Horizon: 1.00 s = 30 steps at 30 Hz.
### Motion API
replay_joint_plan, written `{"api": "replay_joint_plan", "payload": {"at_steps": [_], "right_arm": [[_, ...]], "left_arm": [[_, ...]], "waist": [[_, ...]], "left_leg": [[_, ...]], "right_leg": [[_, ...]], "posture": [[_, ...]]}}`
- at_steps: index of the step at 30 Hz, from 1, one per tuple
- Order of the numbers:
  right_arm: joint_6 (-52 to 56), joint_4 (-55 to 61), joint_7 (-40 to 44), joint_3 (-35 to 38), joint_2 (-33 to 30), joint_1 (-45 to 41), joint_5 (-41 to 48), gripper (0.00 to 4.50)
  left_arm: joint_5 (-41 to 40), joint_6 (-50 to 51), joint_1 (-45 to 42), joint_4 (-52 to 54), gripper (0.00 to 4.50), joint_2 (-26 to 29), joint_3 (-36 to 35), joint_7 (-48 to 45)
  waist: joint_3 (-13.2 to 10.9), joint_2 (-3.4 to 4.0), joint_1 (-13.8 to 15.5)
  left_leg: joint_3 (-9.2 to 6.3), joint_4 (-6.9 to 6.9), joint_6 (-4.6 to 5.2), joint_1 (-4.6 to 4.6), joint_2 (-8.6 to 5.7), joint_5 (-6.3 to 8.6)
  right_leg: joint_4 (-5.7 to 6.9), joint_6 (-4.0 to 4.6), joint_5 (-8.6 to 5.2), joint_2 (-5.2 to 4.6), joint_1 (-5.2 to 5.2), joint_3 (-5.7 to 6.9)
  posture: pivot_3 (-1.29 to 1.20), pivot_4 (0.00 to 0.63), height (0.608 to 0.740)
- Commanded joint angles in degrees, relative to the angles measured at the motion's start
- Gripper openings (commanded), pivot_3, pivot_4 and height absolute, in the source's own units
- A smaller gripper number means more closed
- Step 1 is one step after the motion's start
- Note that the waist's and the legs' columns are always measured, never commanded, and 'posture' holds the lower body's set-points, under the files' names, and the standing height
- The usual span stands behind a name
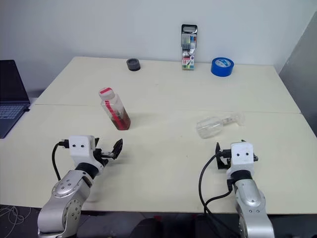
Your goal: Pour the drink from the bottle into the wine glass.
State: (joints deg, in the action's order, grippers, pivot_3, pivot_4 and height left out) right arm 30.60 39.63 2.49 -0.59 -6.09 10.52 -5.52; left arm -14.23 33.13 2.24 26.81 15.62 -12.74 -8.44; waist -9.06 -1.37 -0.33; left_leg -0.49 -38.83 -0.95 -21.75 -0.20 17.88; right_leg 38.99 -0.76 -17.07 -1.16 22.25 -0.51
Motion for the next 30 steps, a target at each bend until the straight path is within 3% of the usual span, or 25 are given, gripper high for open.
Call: {"api": "replay_joint_plan", "payload": {"at_steps": [1,30], "right_arm": [[-0.2,3.1,0.4,0.8,-0.5,-0.1,0.2,4.47],[1.3,2.2,4.6,0.9,-1.9,-5.8,3.0,4.47]], "left_arm": [[1.6,-1.3,0.3,2.5,4.50,1.2,0.0,0.3],[1.3,-1.9,-0.9,3.3,4.50,-0.1,0.0,0.7]], "waist": [[0.0,0.00,0.0],[0.0,0.00,0.0]], "left_leg": [[0.00,0.00,0.00,0.00,0.00,0.00],[0.00,-0.01,0.00,0.00,-0.01,0.00]], "right_leg": [[0.00,0.00,0.00,0.00,0.00,0.00],[0.01,0.00,0.00,0.00,0.00,0.00]], "posture": [[0.00,0.150,0.740],[0.00,0.150,0.740]]}}
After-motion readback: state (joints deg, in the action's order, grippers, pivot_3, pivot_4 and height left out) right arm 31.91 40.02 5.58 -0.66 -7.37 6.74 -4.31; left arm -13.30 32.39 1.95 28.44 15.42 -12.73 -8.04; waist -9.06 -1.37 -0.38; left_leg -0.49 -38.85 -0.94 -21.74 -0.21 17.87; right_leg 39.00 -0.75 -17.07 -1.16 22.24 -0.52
